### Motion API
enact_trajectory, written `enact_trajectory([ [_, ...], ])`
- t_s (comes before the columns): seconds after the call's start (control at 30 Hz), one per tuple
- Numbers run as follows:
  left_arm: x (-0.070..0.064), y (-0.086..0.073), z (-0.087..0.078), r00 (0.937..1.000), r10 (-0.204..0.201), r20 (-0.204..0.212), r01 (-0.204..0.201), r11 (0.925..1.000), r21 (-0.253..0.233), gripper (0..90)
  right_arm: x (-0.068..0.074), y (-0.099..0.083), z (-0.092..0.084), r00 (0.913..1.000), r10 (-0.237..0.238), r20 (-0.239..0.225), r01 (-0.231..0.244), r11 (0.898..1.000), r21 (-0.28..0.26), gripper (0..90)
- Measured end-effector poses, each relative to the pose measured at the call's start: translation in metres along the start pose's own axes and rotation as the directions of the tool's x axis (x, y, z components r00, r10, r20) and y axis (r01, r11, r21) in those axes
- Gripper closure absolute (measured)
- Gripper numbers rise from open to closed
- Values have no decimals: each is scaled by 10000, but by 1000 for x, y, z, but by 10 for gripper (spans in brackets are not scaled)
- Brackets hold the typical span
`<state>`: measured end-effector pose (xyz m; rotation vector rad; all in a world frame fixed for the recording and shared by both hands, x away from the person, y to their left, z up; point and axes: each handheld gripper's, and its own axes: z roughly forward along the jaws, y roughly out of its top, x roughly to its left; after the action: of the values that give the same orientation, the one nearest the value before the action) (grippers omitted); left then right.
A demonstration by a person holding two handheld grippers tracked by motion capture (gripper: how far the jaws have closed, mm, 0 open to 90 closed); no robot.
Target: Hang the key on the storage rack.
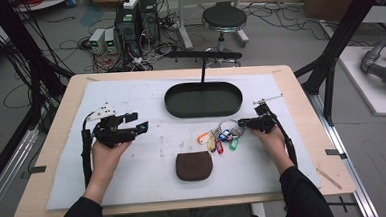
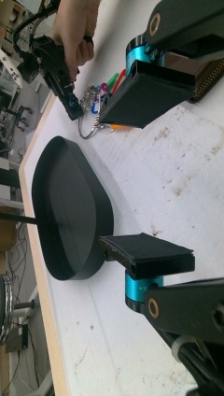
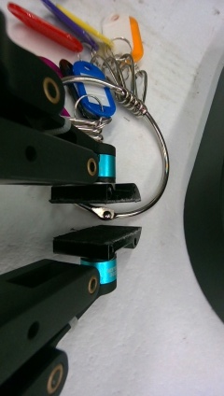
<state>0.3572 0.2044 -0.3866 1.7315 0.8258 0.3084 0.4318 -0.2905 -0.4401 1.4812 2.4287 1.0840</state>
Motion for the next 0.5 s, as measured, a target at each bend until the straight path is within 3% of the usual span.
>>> enact_trajectory([
  [0.23,-1,0,0,10000,48,-26,-48,10000,-38,348,4,1,0,9988,-354,339,360,9992,-163,858],
  [0.37,0,0,-1,10000,63,-39,-64,10000,-35,348,6,3,-7,9987,-465,204,481,9950,-872,856],
  [0.5,0,0,-2,10000,14,-52,-14,10000,-70,348,10,5,-18,9961,-866,197,887,9799,-1787,855],
])
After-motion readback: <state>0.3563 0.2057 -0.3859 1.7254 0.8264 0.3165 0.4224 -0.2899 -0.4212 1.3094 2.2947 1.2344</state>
